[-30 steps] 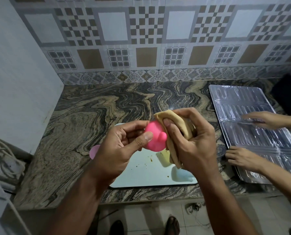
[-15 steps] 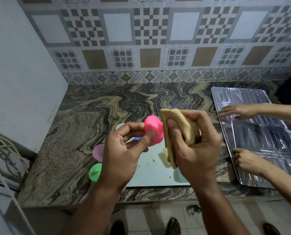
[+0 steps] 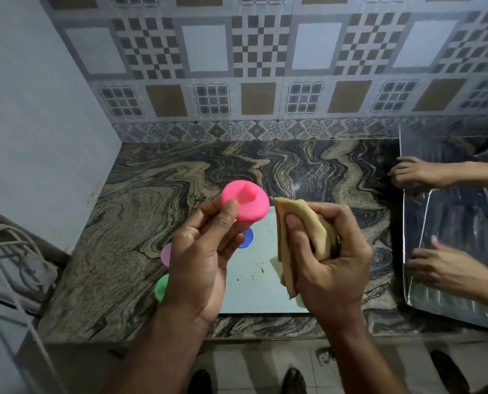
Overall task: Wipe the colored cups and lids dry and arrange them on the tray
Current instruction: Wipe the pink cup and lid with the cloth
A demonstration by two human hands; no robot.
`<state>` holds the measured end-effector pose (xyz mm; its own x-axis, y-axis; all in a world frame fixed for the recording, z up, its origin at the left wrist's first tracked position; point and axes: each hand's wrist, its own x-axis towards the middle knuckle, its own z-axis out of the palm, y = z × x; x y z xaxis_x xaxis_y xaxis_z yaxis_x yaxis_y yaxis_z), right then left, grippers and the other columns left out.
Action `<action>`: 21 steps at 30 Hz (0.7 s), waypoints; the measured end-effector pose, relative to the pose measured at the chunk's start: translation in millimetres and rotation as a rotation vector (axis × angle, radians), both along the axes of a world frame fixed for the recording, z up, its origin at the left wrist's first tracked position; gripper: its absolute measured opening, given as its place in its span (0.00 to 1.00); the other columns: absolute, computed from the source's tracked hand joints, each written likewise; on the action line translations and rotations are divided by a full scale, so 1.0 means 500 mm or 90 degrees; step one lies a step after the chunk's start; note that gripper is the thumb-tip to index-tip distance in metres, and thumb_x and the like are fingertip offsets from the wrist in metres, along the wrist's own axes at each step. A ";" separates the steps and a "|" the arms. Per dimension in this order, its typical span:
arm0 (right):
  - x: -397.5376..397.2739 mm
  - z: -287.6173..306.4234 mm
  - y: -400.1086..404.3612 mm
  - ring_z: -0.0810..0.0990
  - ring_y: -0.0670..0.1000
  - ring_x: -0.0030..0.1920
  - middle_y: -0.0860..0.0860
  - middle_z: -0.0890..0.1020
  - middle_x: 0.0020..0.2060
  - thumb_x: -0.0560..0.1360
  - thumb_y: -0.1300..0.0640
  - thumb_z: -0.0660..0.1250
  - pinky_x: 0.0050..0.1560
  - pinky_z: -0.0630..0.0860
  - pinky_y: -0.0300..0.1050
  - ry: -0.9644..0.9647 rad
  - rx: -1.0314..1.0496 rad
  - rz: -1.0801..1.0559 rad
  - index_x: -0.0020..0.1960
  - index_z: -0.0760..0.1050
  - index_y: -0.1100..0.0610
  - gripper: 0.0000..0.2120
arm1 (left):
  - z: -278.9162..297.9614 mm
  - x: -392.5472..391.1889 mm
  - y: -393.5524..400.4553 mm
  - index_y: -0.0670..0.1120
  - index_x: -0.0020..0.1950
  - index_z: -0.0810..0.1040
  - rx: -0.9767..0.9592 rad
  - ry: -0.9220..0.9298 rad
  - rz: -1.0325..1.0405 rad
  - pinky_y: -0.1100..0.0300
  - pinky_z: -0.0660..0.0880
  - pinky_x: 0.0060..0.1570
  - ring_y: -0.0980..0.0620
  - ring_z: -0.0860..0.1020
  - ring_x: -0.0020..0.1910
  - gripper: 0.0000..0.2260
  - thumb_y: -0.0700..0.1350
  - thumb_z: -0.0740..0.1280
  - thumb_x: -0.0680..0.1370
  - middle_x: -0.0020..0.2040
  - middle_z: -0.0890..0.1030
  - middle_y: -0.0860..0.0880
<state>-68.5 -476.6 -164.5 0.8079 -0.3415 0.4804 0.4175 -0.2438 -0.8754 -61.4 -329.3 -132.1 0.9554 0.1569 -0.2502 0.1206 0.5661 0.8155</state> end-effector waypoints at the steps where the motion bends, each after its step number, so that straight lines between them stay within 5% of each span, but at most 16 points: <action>1: 0.002 0.005 0.005 0.82 0.40 0.38 0.36 0.83 0.41 0.77 0.58 0.75 0.42 0.76 0.33 -0.002 -0.001 0.010 0.51 0.80 0.51 0.06 | -0.002 -0.004 -0.003 0.49 0.49 0.85 0.001 -0.005 -0.007 0.67 0.79 0.38 0.54 0.85 0.44 0.08 0.45 0.73 0.71 0.48 0.88 0.48; 4: 0.009 0.012 0.018 0.81 0.43 0.33 0.40 0.83 0.37 0.78 0.55 0.75 0.36 0.76 0.40 0.021 0.024 0.019 0.51 0.81 0.53 0.05 | -0.009 -0.013 -0.012 0.48 0.52 0.84 0.045 -0.035 -0.030 0.66 0.79 0.40 0.55 0.86 0.42 0.08 0.44 0.74 0.73 0.46 0.88 0.49; 13: 0.048 0.030 -0.021 0.81 0.39 0.36 0.42 0.85 0.38 0.77 0.55 0.77 0.39 0.75 0.33 0.086 0.031 0.148 0.49 0.83 0.54 0.05 | -0.027 -0.007 0.037 0.43 0.54 0.83 0.257 -0.175 -0.152 0.66 0.77 0.41 0.58 0.82 0.41 0.10 0.43 0.75 0.74 0.44 0.87 0.49; 21: 0.089 0.050 -0.065 0.81 0.40 0.36 0.40 0.84 0.38 0.77 0.58 0.77 0.36 0.77 0.39 0.070 -0.031 0.148 0.49 0.81 0.51 0.06 | -0.031 0.008 0.062 0.48 0.51 0.87 0.308 -0.144 -0.237 0.65 0.78 0.40 0.56 0.83 0.42 0.07 0.44 0.76 0.74 0.46 0.88 0.49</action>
